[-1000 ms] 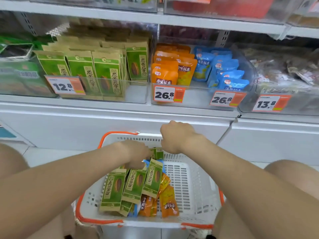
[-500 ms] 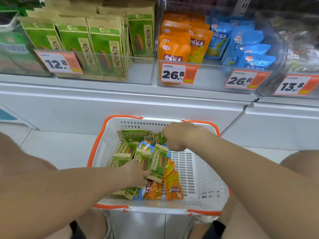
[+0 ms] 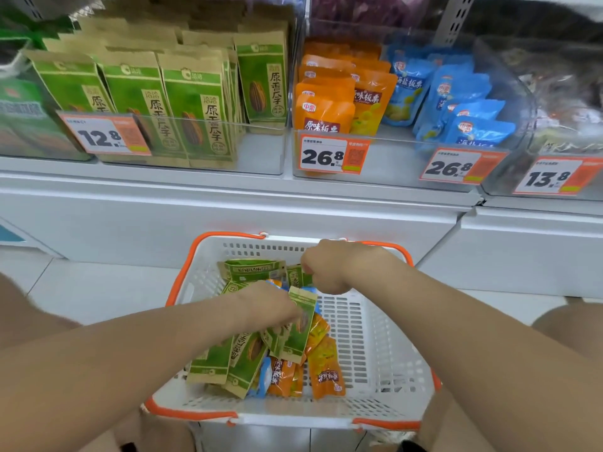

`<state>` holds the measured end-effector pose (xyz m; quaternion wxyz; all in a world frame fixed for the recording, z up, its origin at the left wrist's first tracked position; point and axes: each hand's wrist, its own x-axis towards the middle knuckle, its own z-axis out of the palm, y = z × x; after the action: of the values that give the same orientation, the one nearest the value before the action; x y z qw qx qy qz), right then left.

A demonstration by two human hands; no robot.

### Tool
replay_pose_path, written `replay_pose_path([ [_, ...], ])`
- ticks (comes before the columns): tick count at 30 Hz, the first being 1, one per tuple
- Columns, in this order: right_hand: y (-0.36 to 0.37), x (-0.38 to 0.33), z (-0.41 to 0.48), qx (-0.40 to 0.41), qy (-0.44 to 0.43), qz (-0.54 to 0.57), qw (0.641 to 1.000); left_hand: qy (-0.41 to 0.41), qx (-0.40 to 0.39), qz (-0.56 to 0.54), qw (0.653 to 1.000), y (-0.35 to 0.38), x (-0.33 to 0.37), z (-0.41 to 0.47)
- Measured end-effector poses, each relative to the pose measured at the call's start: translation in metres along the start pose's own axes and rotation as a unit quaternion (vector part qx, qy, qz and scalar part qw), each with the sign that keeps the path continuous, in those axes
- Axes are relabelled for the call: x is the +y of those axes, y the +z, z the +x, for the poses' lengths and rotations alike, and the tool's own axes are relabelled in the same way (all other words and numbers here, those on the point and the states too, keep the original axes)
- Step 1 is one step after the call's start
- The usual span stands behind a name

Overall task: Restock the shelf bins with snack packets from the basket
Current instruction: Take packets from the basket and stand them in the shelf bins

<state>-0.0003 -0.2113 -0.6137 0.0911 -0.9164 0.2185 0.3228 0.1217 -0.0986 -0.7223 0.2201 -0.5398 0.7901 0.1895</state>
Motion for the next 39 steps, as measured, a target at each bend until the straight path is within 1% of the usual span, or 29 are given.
replay_pose_path([
  [1,-0.002,0.003,-0.001,0.004,0.004,0.004,1.0,-0.027,0.037,-0.07,0.996,-0.006,-0.006,0.0],
  [3,-0.005,0.008,-0.003,0.009,0.007,0.01,1.0,-0.072,0.128,-0.203,0.968,-0.02,-0.016,-0.003],
  [6,-0.012,0.013,-0.005,0.019,0.001,0.038,0.999,-0.104,0.251,-0.366,0.89,-0.04,-0.025,-0.012],
  [8,-0.018,0.015,-0.007,0.042,0.005,0.071,0.997,-0.115,0.311,-0.437,0.836,-0.053,-0.027,-0.019],
  [10,-0.026,0.018,-0.011,0.094,0.011,0.111,0.989,-0.125,0.346,-0.487,0.792,-0.063,-0.026,-0.025],
  [13,-0.04,0.022,-0.022,0.171,0.012,0.18,0.969,-0.129,0.399,-0.55,0.722,-0.075,-0.024,-0.036],
  [15,-0.048,0.023,-0.03,0.198,-0.002,0.257,0.946,-0.144,0.436,-0.572,0.68,-0.085,-0.025,-0.045],
  [17,-0.055,0.022,-0.035,0.244,-0.027,0.328,0.912,-0.143,0.46,-0.57,0.666,-0.097,-0.026,-0.056],
  [19,-0.059,0.017,-0.038,0.302,-0.05,0.389,0.869,-0.13,0.485,-0.571,0.65,-0.111,-0.027,-0.067],
  [21,-0.062,0.012,-0.039,0.364,-0.067,0.432,0.822,-0.134,0.522,-0.576,0.615,-0.127,-0.028,-0.078],
  [22,-0.063,0.008,-0.041,0.388,-0.075,0.442,0.805,-0.138,0.537,-0.58,0.598,-0.134,-0.029,-0.083],
  [24,-0.068,0.001,-0.045,0.407,-0.09,0.484,0.769,-0.14,0.552,-0.589,0.573,-0.147,-0.031,-0.092],
  [26,-0.076,-0.005,-0.052,0.42,-0.1,0.522,0.736,-0.131,0.561,-0.593,0.563,-0.158,-0.033,-0.1],
  [27,-0.082,-0.008,-0.057,0.434,-0.103,0.524,0.726,-0.123,0.565,-0.589,0.564,-0.163,-0.035,-0.105],
  [28,-0.088,-0.01,-0.062,0.454,-0.104,0.514,0.72,-0.114,0.569,-0.58,0.572,-0.17,-0.037,-0.11],
  [30,-0.101,-0.013,-0.07,0.512,-0.098,0.478,0.707,-0.108,0.581,-0.533,0.605,-0.184,-0.043,-0.12],
  [31,-0.107,-0.013,-0.073,0.545,-0.095,0.463,0.693,-0.117,0.593,-0.5,0.621,-0.19,-0.047,-0.124],
  [32,-0.113,-0.013,-0.076,0.581,-0.093,0.449,0.673,-0.133,0.61,-0.465,0.627,-0.195,-0.052,-0.128],
  [34,-0.126,-0.013,-0.081,0.648,-0.088,0.416,0.632,-0.176,0.652,-0.398,0.62,-0.203,-0.063,-0.135],
  [35,-0.132,-0.013,-0.081,0.674,-0.084,0.395,0.619,-0.205,0.667,-0.359,0.62,-0.204,-0.069,-0.139],
  [36,-0.138,-0.013,-0.081,0.692,-0.078,0.373,0.613,-0.238,0.67,-0.316,0.628,-0.206,-0.075,-0.142],
  [37,-0.144,-0.013,-0.078,0.704,-0.071,0.348,0.615,-0.271,0.661,-0.273,0.644,-0.207,-0.081,-0.145],
  [39,-0.155,-0.013,-0.069,0.702,-0.062,0.308,0.639,-0.321,0.617,-0.217,0.685,-0.21,-0.09,-0.15],
])
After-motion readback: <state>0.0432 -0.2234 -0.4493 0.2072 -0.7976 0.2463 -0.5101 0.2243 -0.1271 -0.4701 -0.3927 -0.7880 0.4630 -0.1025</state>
